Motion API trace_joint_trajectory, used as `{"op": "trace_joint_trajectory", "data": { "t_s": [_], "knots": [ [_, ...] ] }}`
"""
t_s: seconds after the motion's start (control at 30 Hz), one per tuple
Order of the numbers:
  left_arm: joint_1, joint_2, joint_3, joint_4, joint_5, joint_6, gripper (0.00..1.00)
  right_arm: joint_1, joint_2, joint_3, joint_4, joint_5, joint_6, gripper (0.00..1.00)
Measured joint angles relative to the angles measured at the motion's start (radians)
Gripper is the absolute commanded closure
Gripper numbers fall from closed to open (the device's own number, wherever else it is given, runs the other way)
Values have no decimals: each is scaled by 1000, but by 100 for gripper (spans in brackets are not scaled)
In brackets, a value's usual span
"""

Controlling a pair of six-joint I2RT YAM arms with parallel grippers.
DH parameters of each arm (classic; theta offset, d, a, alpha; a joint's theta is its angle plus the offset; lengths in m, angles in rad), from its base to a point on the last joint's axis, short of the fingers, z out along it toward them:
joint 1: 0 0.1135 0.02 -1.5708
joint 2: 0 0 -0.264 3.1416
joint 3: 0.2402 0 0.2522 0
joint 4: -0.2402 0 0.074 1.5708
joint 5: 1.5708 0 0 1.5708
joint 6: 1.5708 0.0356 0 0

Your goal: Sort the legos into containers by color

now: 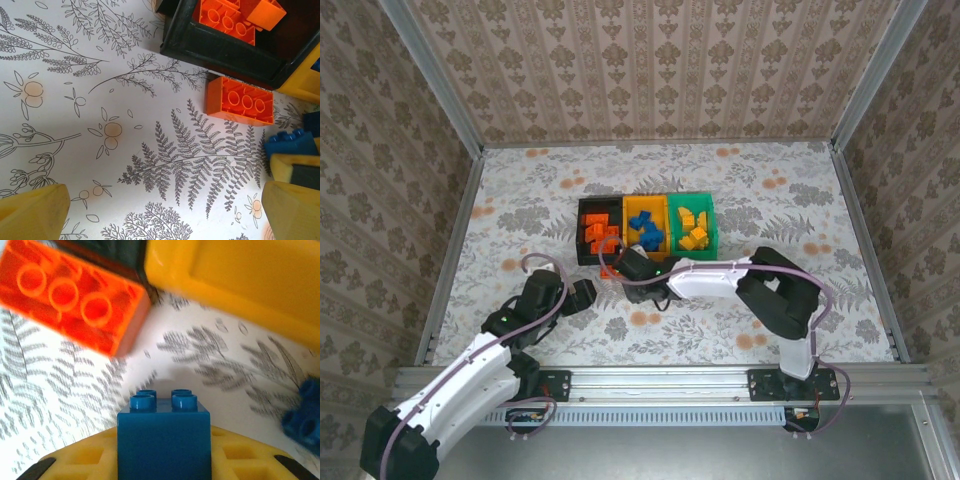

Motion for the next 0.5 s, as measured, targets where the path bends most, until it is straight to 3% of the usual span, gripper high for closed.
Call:
{"op": "trace_joint_trajectory", "data": {
  "t_s": [0.17,0.3,0.5],
  "knots": [
    [0,-3,0,0,4,0,0,6,-196,-109,-24,-32,5,70],
    [0,-2,0,1,11,0,0,-2,-330,-91,-35,-34,-1,70],
    [0,17,0,3,17,0,0,-97,-253,106,-49,-28,-29,70]
  ]
}}
